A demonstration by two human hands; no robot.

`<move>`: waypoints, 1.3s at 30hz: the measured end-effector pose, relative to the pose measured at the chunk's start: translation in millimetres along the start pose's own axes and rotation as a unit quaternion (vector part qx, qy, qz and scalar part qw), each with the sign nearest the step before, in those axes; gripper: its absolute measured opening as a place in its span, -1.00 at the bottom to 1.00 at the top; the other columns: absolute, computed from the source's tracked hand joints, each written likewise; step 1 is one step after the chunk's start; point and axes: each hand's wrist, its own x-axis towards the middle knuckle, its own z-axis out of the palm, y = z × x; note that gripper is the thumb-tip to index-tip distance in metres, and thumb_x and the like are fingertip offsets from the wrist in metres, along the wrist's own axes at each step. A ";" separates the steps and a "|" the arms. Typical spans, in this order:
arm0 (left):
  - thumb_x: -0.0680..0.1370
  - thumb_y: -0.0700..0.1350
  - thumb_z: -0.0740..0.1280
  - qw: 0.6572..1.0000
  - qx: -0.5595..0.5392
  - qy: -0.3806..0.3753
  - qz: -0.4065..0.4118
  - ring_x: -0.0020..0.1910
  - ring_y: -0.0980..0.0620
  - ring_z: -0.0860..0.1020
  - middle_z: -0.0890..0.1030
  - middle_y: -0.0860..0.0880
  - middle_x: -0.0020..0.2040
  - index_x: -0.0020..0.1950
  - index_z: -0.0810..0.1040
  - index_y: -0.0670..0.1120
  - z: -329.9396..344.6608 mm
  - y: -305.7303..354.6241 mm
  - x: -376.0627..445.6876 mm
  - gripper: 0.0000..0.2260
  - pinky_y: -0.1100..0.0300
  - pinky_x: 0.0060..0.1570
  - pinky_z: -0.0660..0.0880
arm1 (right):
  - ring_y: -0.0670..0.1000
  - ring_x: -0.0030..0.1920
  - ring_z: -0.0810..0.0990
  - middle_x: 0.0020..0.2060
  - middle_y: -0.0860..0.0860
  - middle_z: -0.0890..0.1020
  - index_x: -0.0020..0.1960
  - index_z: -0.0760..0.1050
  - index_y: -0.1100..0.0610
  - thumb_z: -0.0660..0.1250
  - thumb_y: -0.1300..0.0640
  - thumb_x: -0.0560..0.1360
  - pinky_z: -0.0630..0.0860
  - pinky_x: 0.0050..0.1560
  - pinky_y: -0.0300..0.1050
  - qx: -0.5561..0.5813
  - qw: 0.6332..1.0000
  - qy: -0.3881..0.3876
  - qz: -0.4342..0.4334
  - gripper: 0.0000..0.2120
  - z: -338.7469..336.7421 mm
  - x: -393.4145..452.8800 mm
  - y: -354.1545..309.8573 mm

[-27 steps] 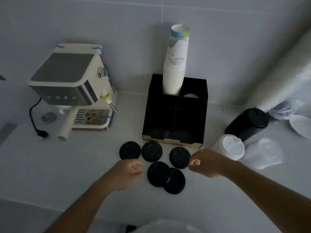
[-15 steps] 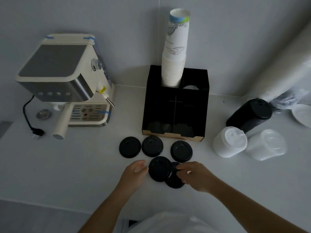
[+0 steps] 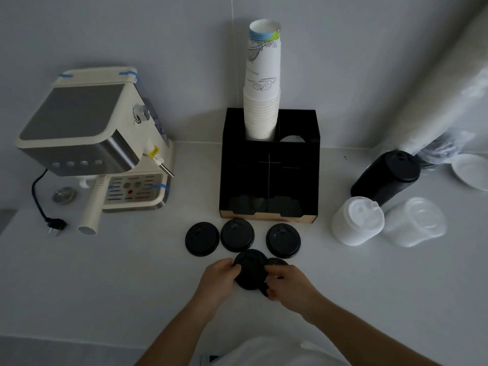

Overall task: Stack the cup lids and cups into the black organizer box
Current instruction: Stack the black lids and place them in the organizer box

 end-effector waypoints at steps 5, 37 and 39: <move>0.55 -0.14 0.29 0.997 -0.064 0.006 -0.029 -0.13 -0.07 0.52 0.56 -0.14 -0.14 -0.20 0.52 -0.06 -2.0 -1.2 1.7 -0.87 0.11 -0.14 0.42 | 0.05 -0.41 0.42 -0.35 0.14 0.43 0.19 0.46 0.53 0.13 0.46 0.54 0.44 -0.47 -0.29 0.063 0.998 0.003 0.012 -0.72 3.0 -5.3 -7.8; 0.47 -0.21 0.43 0.981 0.120 0.010 0.155 -0.13 0.29 0.56 0.61 0.16 -0.15 0.09 0.63 -0.03 41.3 -17.5 -2.7 -0.78 0.49 -0.22 0.47 | 0.07 -0.35 0.60 -0.28 0.11 0.56 -0.10 0.54 0.18 0.49 0.33 0.39 0.68 -0.12 0.06 0.201 0.972 0.122 0.008 -0.83 -24.8 -11.2 55.6; 0.47 -0.19 0.42 0.977 0.142 0.013 0.161 -0.10 0.24 0.58 0.62 0.12 -0.12 0.14 0.63 -0.08 43.7 -15.7 1.8 -0.76 0.45 -0.13 0.46 | 0.06 -0.35 0.60 -0.30 0.10 0.57 -0.10 0.55 0.15 0.49 0.32 0.40 0.68 -0.10 0.07 0.199 0.972 0.127 0.007 -0.84 -25.0 -7.2 55.1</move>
